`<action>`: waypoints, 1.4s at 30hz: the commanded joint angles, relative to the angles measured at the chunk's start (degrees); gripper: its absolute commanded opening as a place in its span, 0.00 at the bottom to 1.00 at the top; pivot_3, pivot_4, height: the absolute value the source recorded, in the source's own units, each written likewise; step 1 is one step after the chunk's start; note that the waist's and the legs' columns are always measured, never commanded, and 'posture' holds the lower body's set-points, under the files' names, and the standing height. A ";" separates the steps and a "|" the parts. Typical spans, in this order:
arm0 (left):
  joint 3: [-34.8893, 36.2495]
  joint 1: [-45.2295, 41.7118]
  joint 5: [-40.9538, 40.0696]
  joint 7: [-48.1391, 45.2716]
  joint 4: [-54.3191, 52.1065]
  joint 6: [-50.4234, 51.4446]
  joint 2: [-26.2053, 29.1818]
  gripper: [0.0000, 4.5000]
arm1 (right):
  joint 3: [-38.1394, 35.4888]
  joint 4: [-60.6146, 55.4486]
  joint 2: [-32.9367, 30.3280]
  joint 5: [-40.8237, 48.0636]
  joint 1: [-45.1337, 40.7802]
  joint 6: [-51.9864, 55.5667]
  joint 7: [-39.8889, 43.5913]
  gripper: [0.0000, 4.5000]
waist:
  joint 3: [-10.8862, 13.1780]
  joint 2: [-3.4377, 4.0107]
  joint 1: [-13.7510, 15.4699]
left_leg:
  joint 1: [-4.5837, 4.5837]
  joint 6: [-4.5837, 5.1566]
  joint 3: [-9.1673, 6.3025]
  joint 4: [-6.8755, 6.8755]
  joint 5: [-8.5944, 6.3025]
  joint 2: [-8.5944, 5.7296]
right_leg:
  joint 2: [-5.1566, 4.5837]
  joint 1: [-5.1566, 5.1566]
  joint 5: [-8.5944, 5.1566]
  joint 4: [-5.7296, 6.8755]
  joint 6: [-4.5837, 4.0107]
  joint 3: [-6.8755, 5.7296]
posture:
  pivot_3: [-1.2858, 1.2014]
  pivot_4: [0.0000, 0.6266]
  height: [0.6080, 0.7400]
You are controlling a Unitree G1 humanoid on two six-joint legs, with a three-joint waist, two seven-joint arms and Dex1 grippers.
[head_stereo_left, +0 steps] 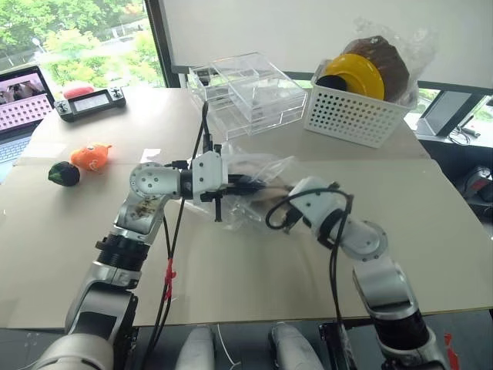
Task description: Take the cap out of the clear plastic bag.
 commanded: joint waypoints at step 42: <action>0.65 -1.46 1.43 0.66 3.25 -2.63 -0.57 0.00 | -19.39 -19.24 -20.88 28.89 12.00 23.42 14.35 0.01 | 0.01 0.01 0.13 | -0.12 0.00 -0.04 0.02 0.00 -0.02 | -0.01 0.00 -0.15 -0.08 0.22 -0.03 | 0.52 0.24 0.96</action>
